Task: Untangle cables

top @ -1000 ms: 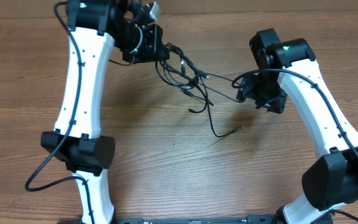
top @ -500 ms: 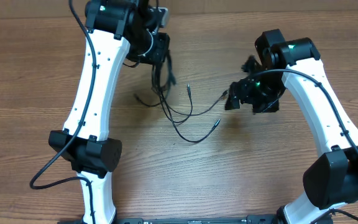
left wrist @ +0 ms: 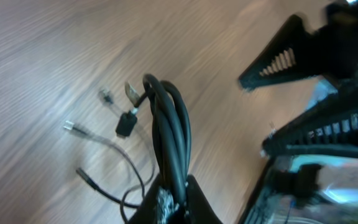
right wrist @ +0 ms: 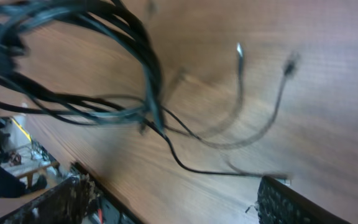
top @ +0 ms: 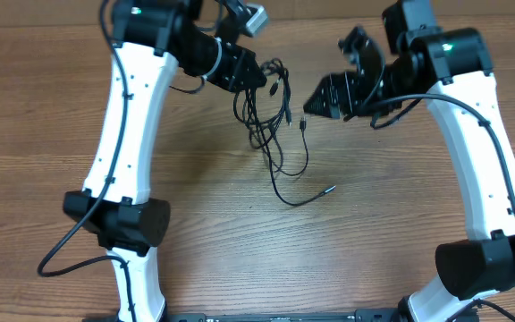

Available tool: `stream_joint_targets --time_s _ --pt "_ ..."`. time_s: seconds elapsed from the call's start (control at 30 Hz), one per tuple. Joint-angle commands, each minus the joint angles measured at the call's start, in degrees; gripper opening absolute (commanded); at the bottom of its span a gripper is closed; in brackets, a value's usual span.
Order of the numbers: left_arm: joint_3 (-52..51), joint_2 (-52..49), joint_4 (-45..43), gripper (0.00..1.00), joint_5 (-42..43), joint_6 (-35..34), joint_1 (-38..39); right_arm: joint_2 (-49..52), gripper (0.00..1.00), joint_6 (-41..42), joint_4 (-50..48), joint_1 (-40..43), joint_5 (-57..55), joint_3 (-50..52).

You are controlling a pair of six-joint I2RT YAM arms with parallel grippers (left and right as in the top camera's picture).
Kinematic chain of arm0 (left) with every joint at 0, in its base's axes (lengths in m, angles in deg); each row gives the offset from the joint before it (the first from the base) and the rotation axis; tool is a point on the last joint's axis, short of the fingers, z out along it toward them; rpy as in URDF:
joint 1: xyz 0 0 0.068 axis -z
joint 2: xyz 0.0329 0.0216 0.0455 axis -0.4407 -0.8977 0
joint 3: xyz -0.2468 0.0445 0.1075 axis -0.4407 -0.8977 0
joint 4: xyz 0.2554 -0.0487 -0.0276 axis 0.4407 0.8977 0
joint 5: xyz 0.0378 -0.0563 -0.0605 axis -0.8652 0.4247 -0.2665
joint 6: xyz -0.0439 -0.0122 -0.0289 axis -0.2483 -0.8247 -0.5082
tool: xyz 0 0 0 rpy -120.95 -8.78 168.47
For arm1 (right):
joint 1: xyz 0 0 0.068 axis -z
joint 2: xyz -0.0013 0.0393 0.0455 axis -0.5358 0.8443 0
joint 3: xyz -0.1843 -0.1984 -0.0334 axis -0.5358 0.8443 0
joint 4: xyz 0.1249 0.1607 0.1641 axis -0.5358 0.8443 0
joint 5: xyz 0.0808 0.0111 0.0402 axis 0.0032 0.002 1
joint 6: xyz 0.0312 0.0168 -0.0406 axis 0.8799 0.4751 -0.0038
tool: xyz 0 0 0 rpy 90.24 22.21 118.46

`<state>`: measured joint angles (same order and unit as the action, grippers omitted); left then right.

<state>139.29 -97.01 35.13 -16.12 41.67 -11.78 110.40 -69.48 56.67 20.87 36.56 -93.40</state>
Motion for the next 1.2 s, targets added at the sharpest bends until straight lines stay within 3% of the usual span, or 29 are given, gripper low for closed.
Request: stream_joint_targets --time_s 0.0,0.23,0.33,0.47,0.67,0.87,1.17 --pt "2.1 3.5 -2.0 0.04 15.9 -0.7 -3.1 -0.6 0.83 2.8 -2.0 -1.8 3.6 -3.3" --pt "2.1 3.5 -7.8 0.04 31.0 -7.5 -7.6 -0.5 0.83 5.2 -5.1 -4.3 3.6 -2.8" --pt "2.1 3.5 -10.6 0.04 34.5 -12.4 -8.9 -0.4 0.78 8.3 -7.2 -4.3 2.7 -2.6" --pt "2.1 3.5 -12.7 0.04 34.4 -19.0 -9.2 -0.4 0.69 12.5 -10.9 -4.6 0.3 -2.5" --pt "2.1 3.5 -13.7 0.04 33.6 -33.7 -9.2 -0.3 0.67 12.7 -15.0 -6.6 -1.3 -2.5" --pt "2.1 3.5 -13.9 0.04 33.6 -39.7 -9.2 0.1 0.63 15.7 -16.0 -8.8 -9.4 -2.5" --pt "2.1 3.5 -18.2 0.04 33.6 -49.4 -9.2 2.4 0.57 19.7 -16.6 -10.1 -9.8 -2.5"
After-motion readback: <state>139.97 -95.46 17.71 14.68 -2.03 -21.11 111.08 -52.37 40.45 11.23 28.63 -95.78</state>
